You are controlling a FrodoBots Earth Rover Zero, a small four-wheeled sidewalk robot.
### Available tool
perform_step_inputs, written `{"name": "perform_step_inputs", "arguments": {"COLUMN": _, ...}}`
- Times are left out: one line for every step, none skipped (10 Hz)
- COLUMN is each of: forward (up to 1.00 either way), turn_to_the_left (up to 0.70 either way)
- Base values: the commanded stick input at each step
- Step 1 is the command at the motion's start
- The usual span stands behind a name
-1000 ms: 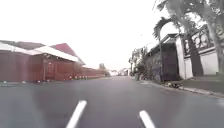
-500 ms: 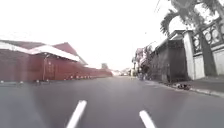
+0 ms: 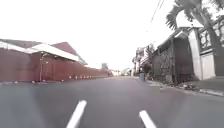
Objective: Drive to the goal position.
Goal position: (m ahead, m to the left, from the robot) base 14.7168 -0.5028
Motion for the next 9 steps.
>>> {"name": "perform_step_inputs", "arguments": {"forward": 1.00, "turn_to_the_left": -0.40}}
{"name": "perform_step_inputs", "arguments": {"forward": 1.00, "turn_to_the_left": -0.40}}
{"name": "perform_step_inputs", "arguments": {"forward": 1.00, "turn_to_the_left": -0.25}}
{"name": "perform_step_inputs", "arguments": {"forward": 1.00, "turn_to_the_left": -0.01}}
{"name": "perform_step_inputs", "arguments": {"forward": 1.00, "turn_to_the_left": 0.00}}
{"name": "perform_step_inputs", "arguments": {"forward": 1.00, "turn_to_the_left": 0.00}}
{"name": "perform_step_inputs", "arguments": {"forward": 1.00, "turn_to_the_left": 0.00}}
{"name": "perform_step_inputs", "arguments": {"forward": 1.00, "turn_to_the_left": -0.40}}
{"name": "perform_step_inputs", "arguments": {"forward": 1.00, "turn_to_the_left": -0.40}}
